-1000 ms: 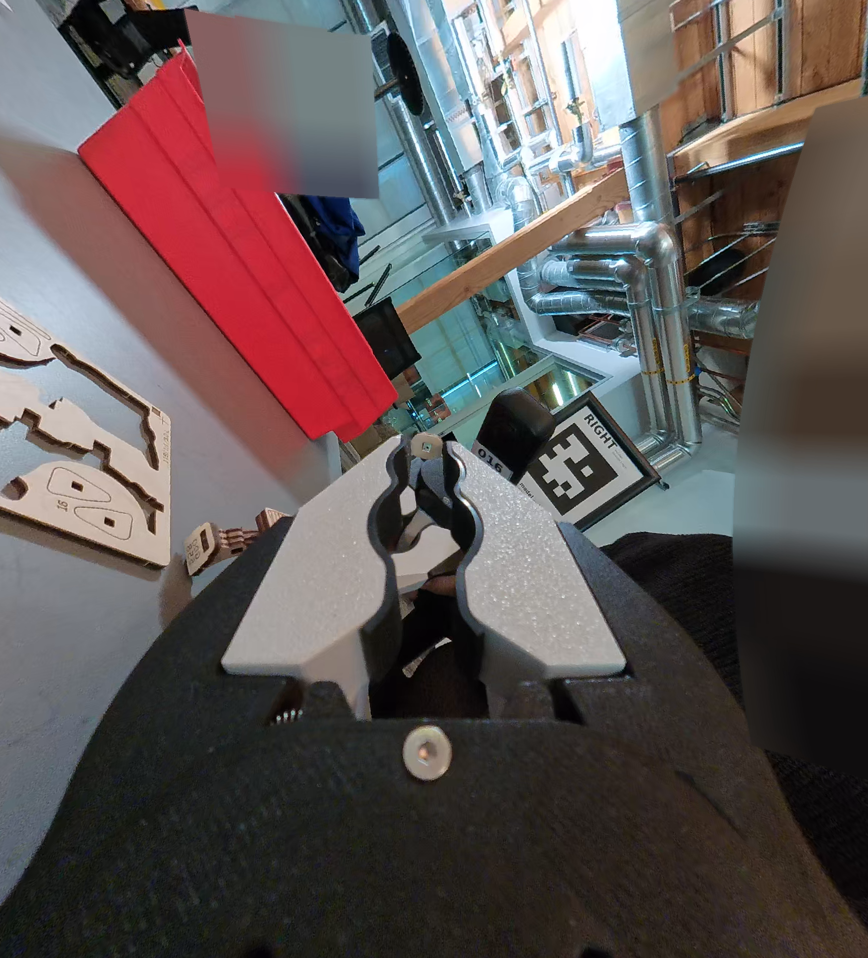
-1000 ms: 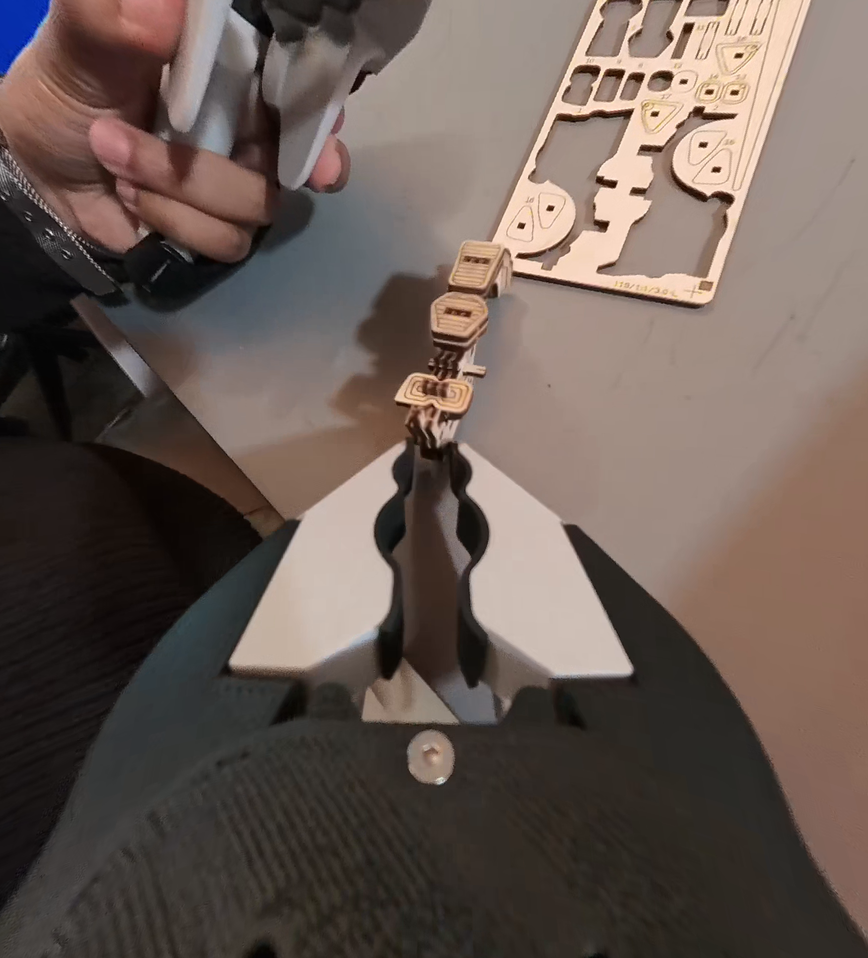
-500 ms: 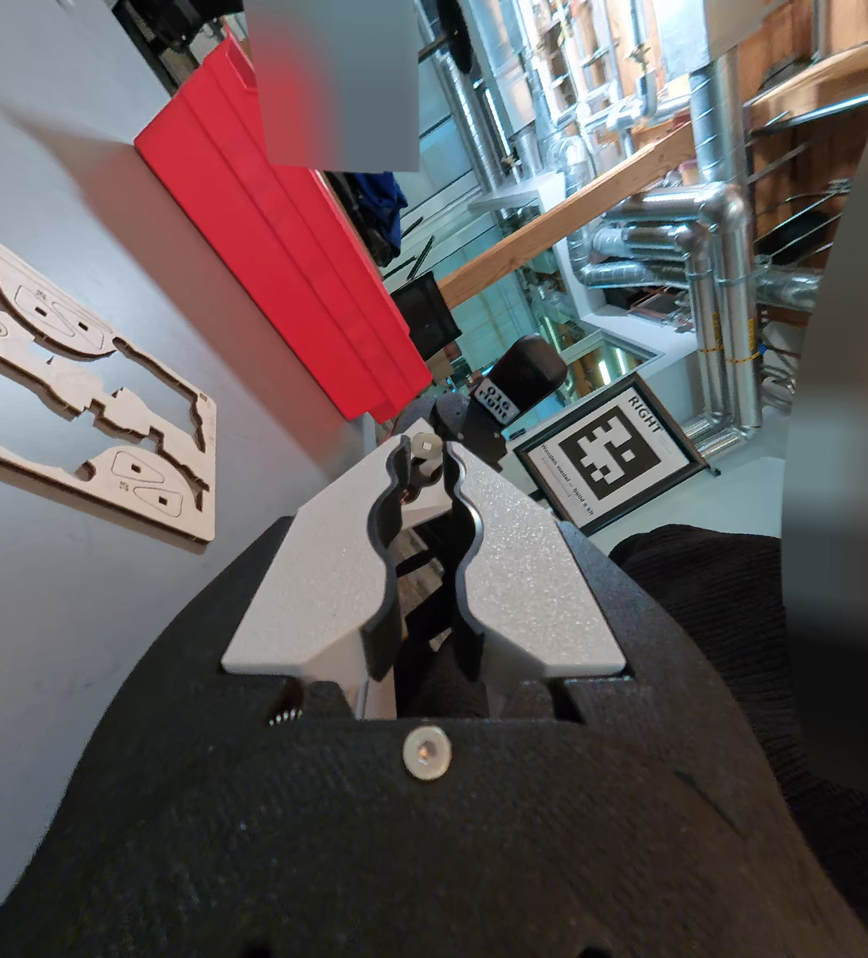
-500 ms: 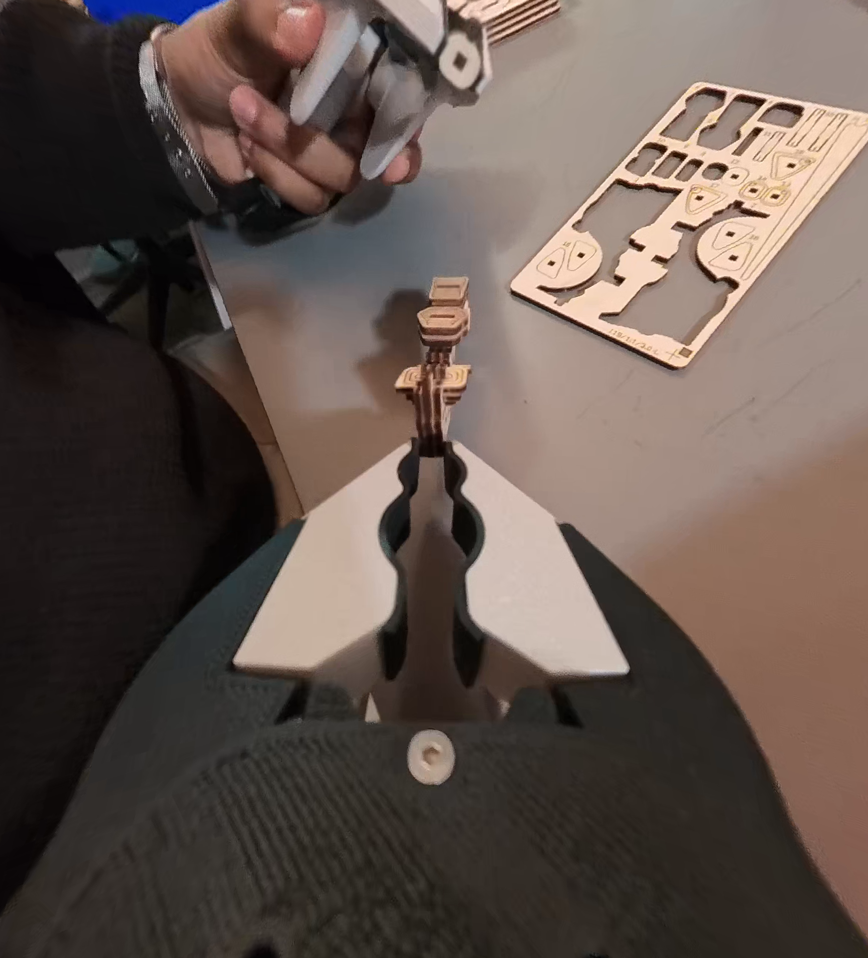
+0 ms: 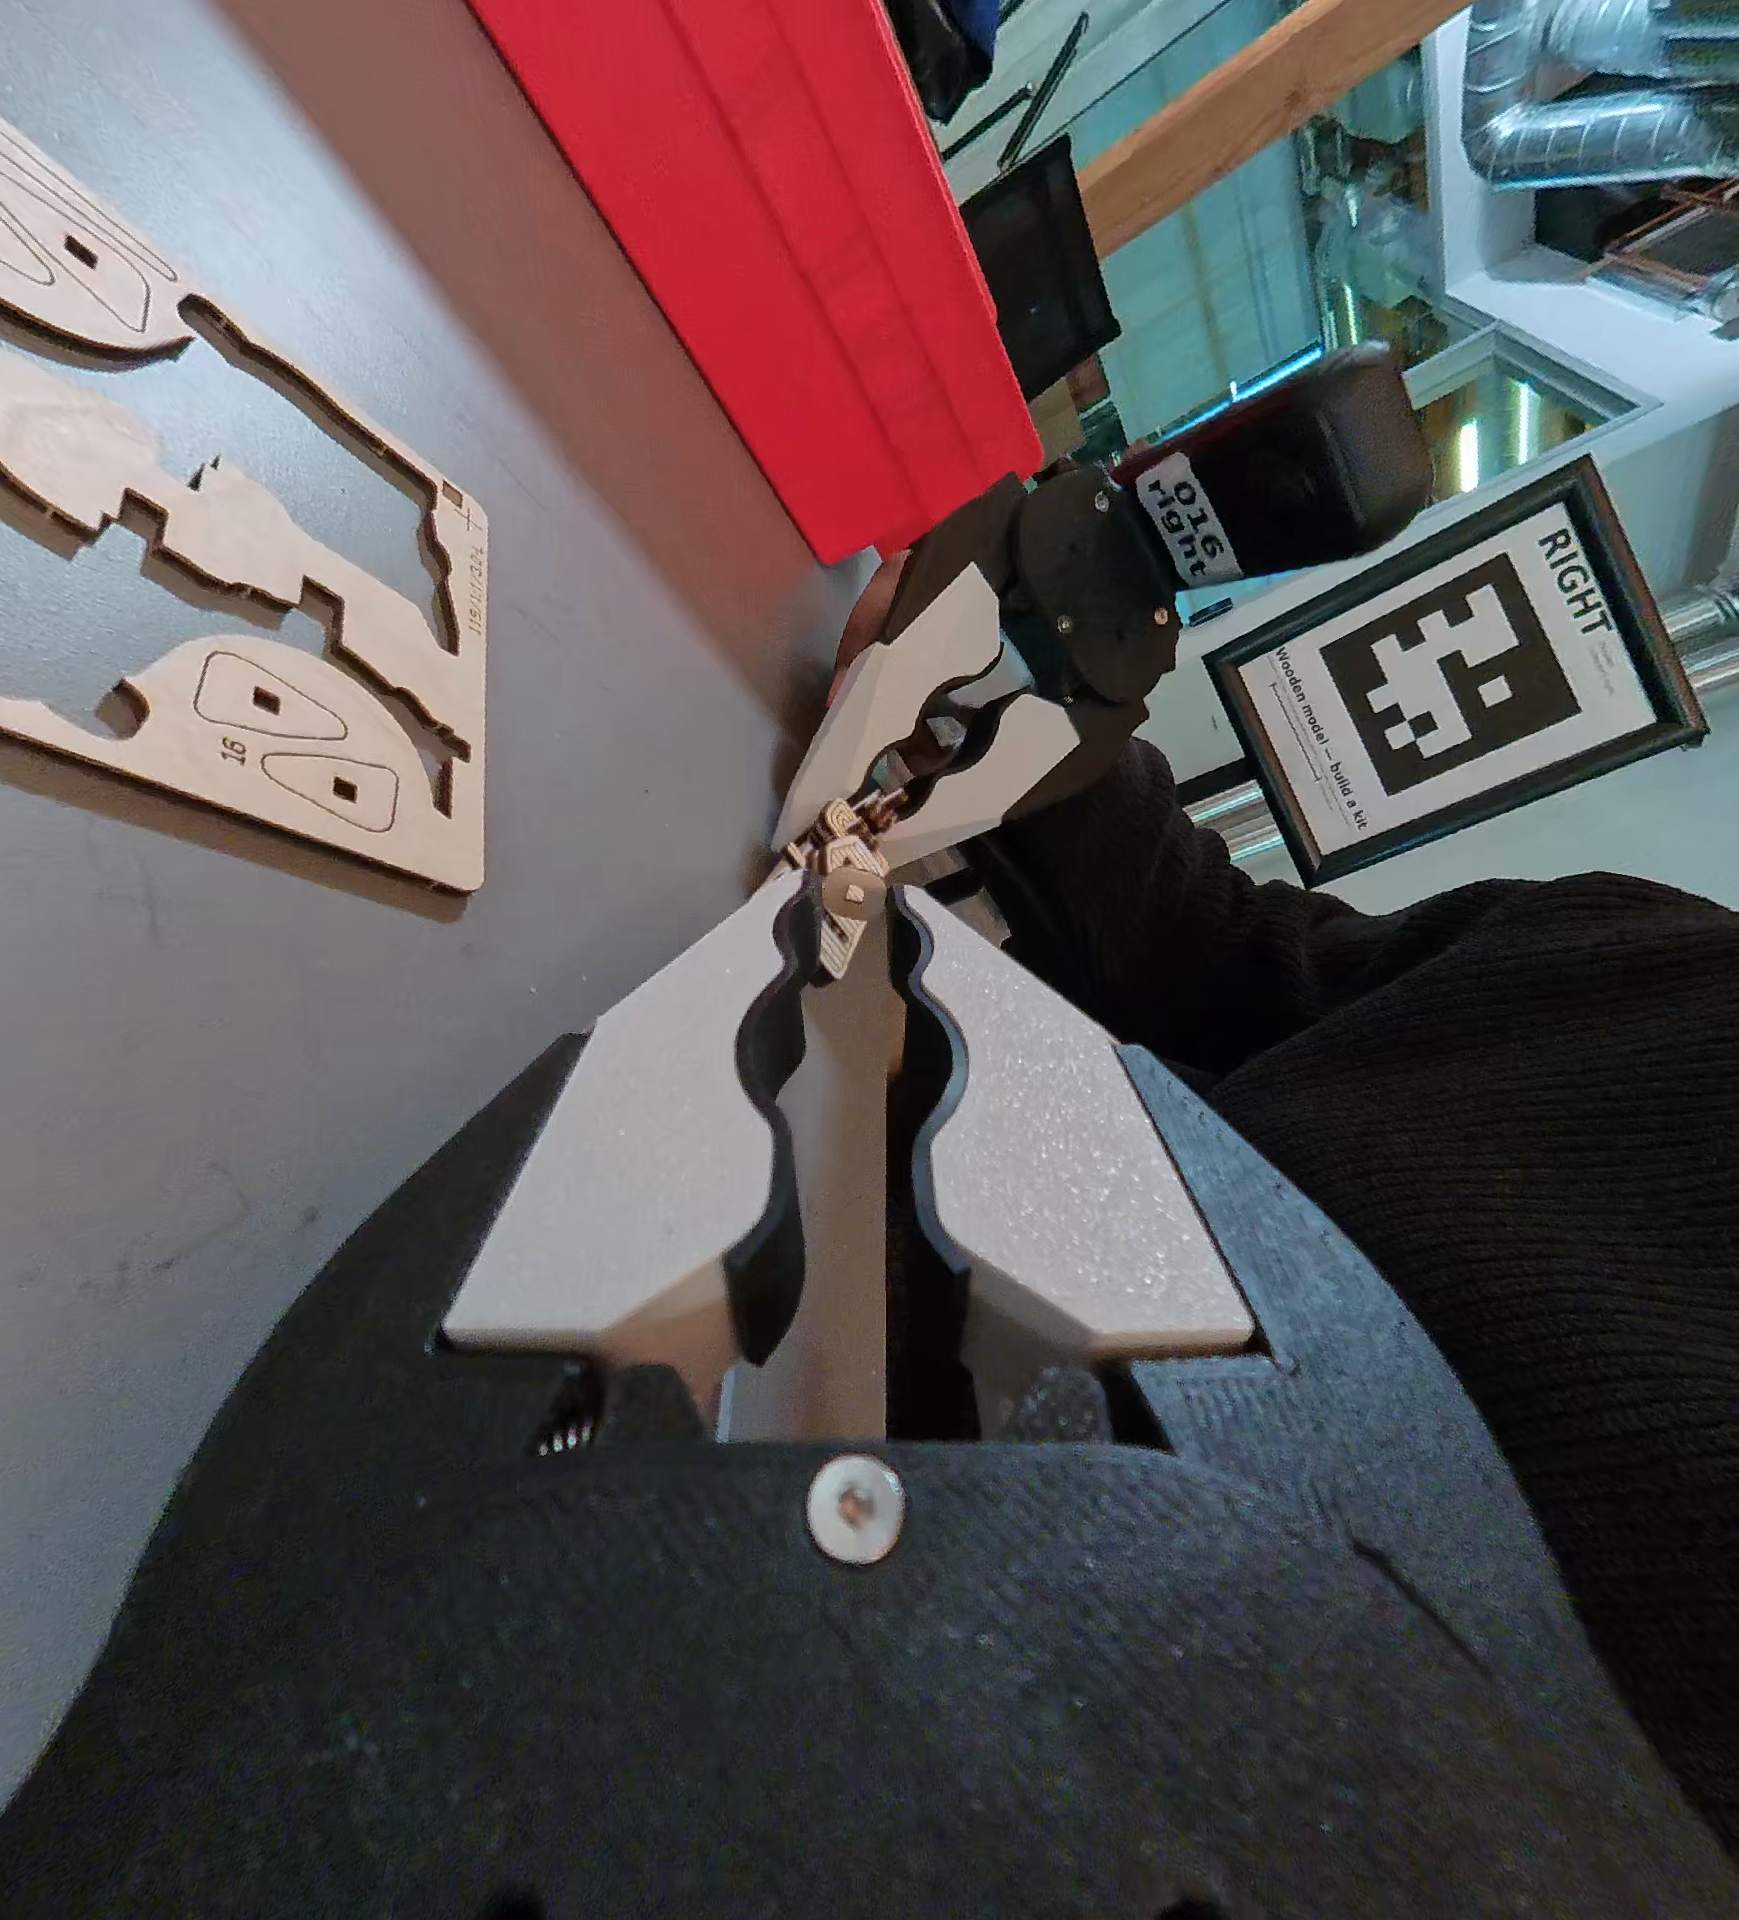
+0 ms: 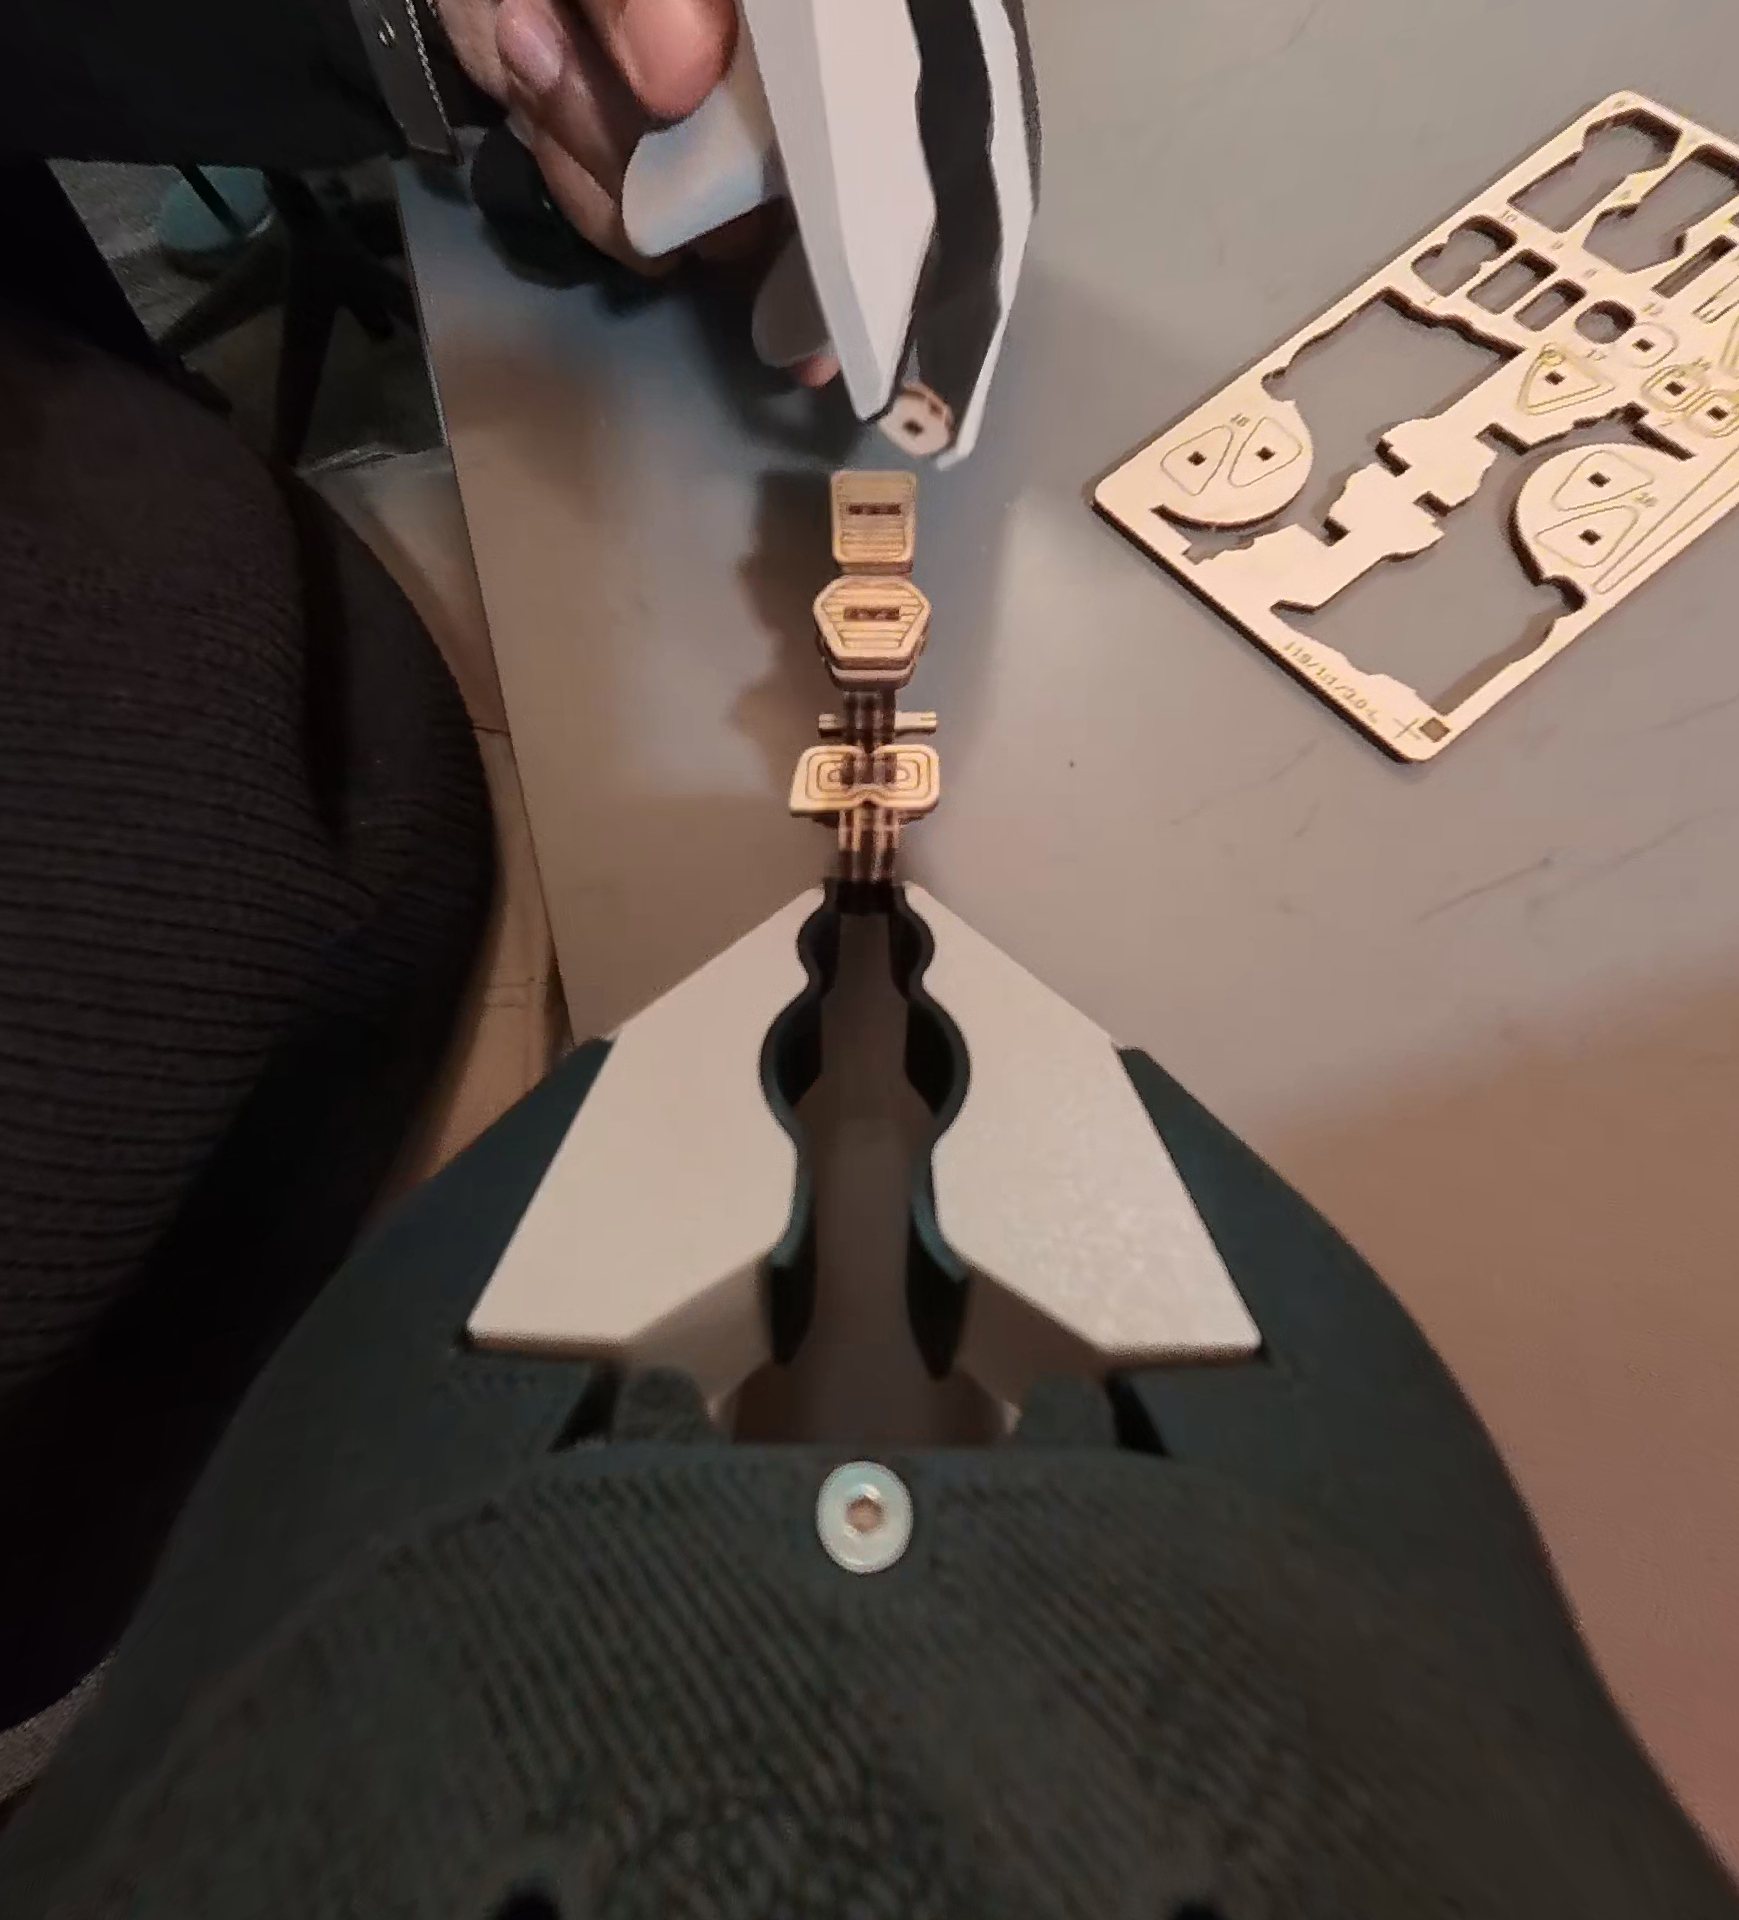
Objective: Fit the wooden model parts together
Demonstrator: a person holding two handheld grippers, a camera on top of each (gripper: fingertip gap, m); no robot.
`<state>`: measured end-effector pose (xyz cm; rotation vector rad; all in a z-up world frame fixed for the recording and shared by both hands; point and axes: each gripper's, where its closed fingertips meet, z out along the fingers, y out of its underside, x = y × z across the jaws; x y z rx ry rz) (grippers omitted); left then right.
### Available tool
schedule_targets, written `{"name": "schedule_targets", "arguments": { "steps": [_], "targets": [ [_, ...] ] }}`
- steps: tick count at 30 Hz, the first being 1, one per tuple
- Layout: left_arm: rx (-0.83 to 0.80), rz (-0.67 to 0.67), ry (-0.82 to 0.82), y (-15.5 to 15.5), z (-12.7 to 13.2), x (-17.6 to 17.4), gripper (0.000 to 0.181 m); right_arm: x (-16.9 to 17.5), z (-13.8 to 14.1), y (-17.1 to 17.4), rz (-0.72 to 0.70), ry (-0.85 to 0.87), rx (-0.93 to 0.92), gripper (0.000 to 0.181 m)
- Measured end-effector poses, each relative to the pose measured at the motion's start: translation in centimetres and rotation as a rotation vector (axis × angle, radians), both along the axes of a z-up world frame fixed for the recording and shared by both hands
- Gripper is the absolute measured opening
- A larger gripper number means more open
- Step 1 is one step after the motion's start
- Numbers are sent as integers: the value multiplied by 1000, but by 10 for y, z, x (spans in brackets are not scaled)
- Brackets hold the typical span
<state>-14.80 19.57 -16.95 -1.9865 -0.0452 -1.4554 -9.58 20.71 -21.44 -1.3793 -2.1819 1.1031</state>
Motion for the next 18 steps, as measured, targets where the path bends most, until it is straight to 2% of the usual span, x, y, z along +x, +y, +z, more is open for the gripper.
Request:
{"name": "schedule_targets", "arguments": {
  "steps": [5, 11, 18],
  "targets": [
    [4, 37, -9, 4, 0, -8, 10, 1, -3, 2, -16, -7, 33, 15],
    [-7, 22, 10, 2, -4, -5, 10, 5, -1, 9, -55, -3, 51, 21],
    [-25, 11, 19, 1, -7, -3, 10, 6, 0, 11, -99, 0, 52, 22]
  ]
}}
